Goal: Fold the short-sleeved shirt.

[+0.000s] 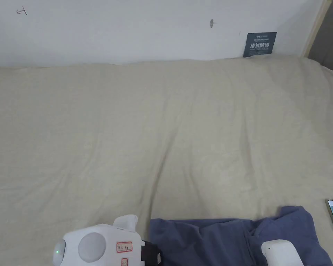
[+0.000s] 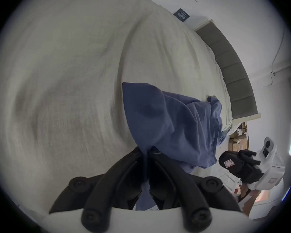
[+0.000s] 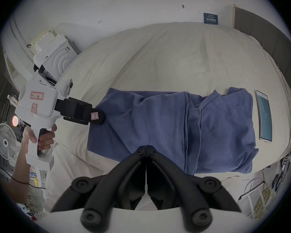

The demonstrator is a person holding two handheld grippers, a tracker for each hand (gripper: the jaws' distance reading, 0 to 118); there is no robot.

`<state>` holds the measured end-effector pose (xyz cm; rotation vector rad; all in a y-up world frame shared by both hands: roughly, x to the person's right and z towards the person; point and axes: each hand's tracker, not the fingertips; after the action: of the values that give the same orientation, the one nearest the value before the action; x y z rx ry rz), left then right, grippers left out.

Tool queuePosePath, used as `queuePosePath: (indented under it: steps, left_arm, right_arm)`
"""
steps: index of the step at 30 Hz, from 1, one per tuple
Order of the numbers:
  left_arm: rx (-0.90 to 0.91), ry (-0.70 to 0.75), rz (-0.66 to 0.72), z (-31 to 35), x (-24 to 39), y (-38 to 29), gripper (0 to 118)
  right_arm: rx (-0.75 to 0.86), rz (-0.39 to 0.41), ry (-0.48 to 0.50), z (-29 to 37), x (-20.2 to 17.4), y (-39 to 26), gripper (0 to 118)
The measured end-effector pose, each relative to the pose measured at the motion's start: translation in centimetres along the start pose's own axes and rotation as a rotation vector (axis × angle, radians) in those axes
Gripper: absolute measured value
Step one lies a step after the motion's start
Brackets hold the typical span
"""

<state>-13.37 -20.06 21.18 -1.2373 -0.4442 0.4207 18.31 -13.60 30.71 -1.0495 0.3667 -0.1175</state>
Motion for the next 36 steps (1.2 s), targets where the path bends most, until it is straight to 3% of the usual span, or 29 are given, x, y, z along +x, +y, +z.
queuePosePath:
  steps: [11, 17, 27, 36]
  left_arm:
    - [0.047, -0.159, 0.142, 3.0, -2.7, -0.5, 6]
    - [0.102, -0.142, 0.135, 5.6, -4.2, -0.4, 6]
    - [0.193, 0.03, 0.181, 13.3, -10.6, -1.4, 6]
    - [0.224, 0.117, 0.214, 18.5, -11.2, -2.8, 6]
  right_arm:
    - [0.002, -0.017, -0.027, 0.9, 0.6, -0.2, 4]
    - [0.002, -0.002, -0.032, 1.2, 0.2, -0.2, 4]
    - [-0.003, 0.012, -0.021, 0.8, -0.6, 0.0, 4]
    - [-0.003, 0.022, -0.005, 0.5, -1.0, 0.1, 4]
